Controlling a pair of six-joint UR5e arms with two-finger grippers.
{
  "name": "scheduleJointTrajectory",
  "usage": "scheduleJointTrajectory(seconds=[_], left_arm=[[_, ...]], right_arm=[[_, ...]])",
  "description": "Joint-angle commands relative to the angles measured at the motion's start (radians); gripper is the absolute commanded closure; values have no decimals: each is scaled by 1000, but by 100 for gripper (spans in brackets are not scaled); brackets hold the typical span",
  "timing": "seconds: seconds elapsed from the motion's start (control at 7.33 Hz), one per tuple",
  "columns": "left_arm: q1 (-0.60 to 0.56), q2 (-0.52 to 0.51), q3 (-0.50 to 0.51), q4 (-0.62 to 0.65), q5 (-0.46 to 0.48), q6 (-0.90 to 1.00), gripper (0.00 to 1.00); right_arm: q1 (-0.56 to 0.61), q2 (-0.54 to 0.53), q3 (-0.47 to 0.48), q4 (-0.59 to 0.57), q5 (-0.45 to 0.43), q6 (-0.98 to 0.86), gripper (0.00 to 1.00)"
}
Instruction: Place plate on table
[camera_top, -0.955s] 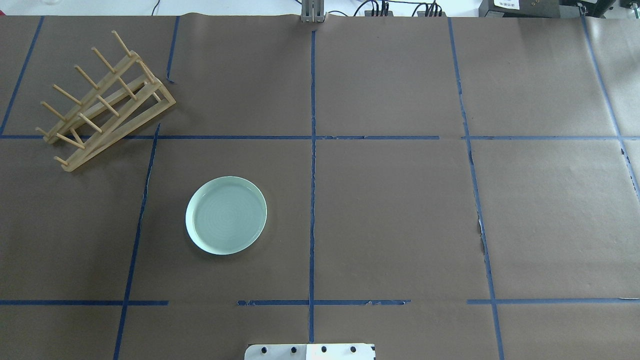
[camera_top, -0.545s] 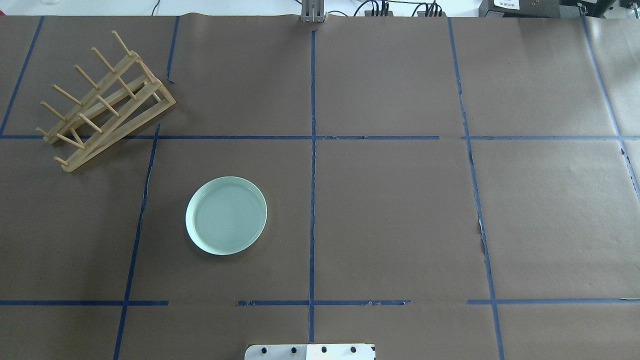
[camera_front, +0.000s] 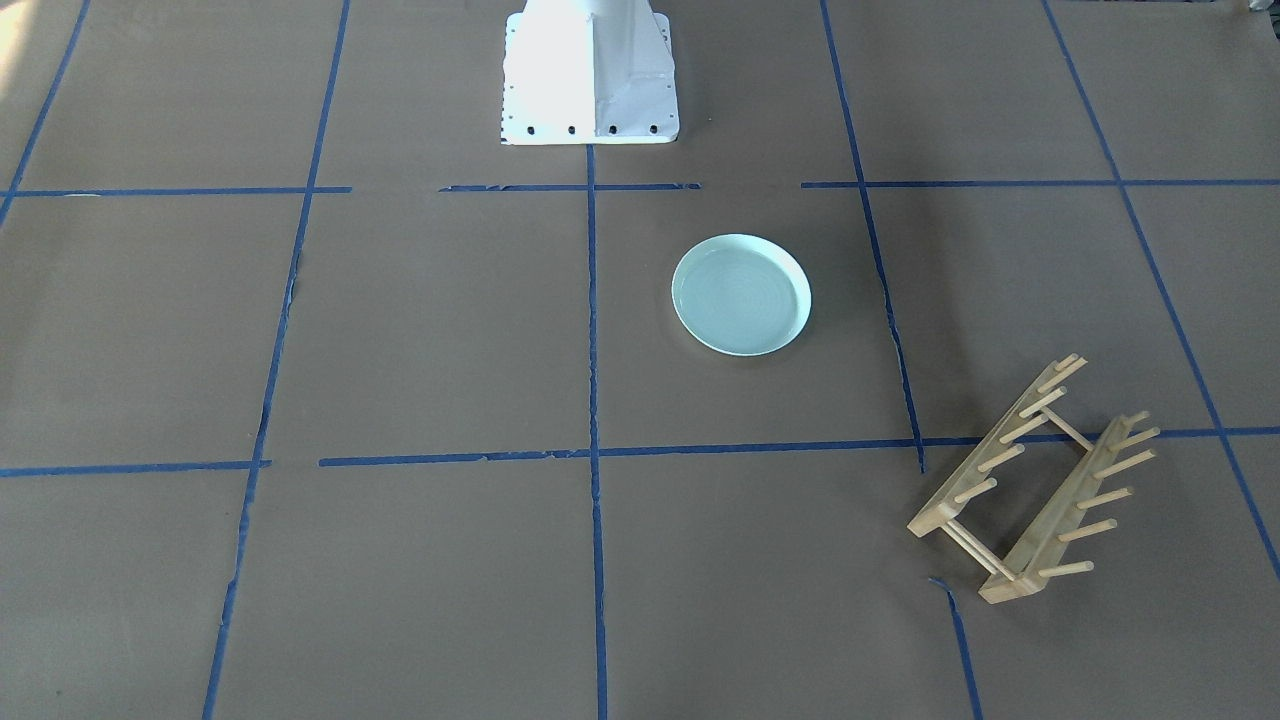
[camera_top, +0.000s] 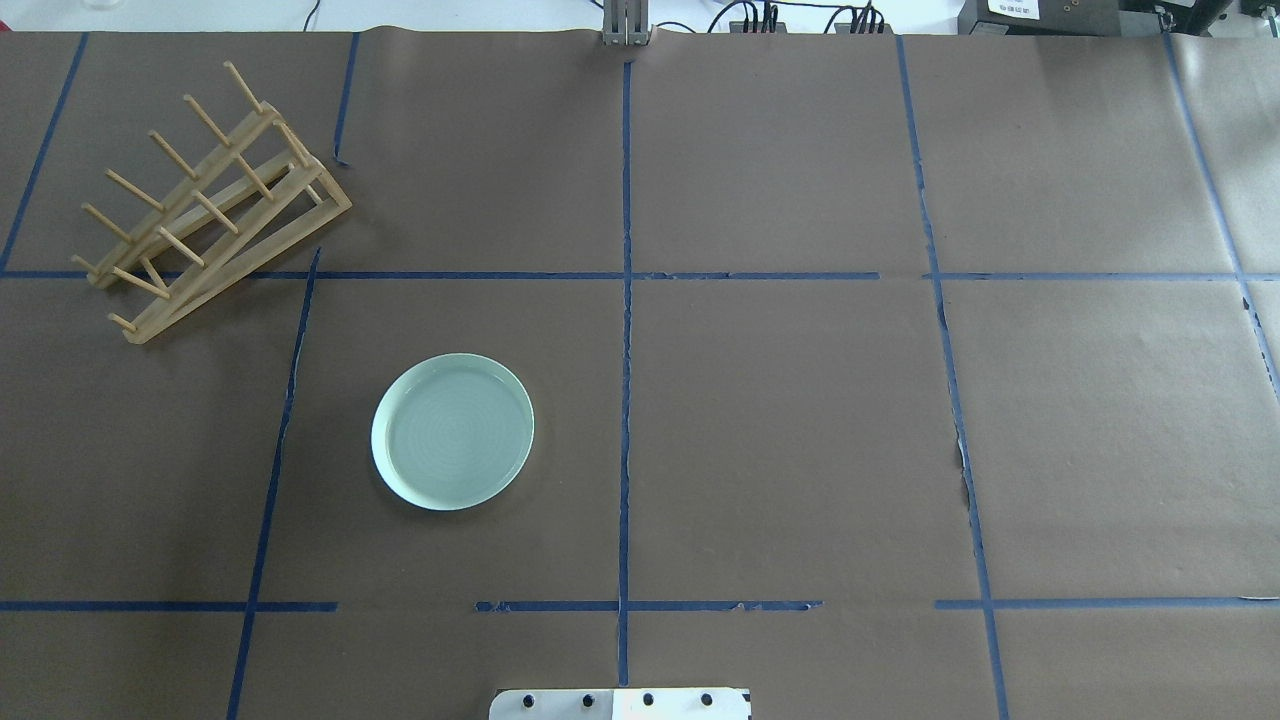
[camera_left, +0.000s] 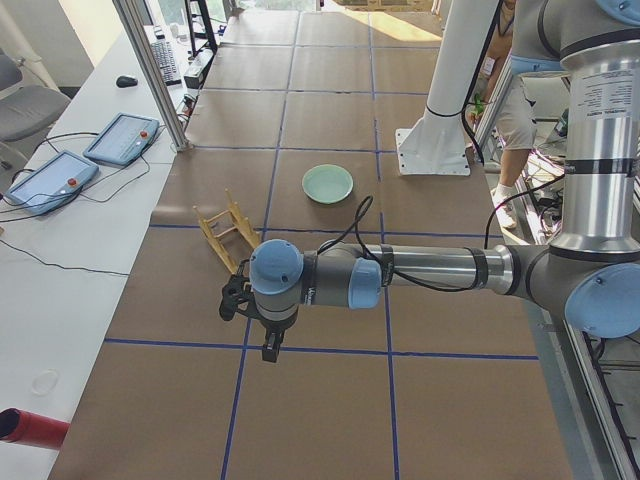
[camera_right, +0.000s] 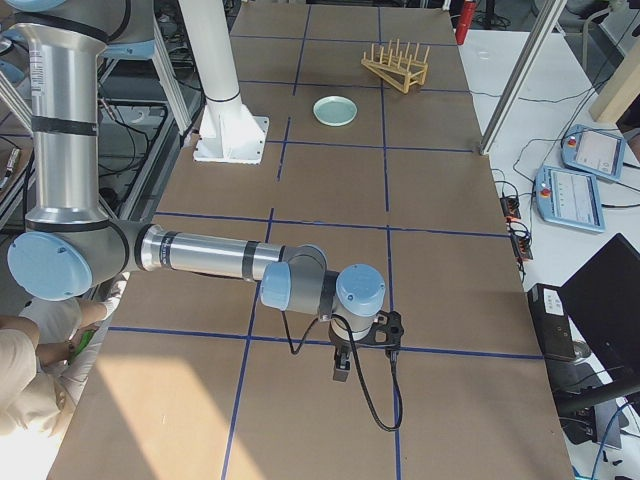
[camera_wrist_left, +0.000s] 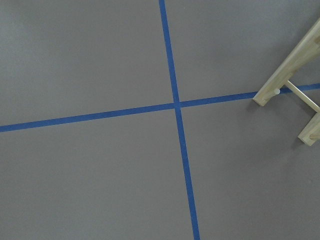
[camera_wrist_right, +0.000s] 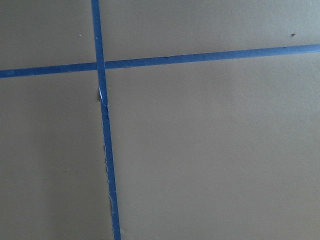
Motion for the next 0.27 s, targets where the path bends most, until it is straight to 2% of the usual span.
scheduleJointTrajectory(seconds=[0.0, 0.14], left_arm=[[0, 0, 2, 0, 1, -2, 0], [2, 0, 3, 0, 2, 0, 0]], right_arm=[[0, 0, 0, 0, 0, 0, 0], [0, 0, 0, 0, 0, 0, 0]])
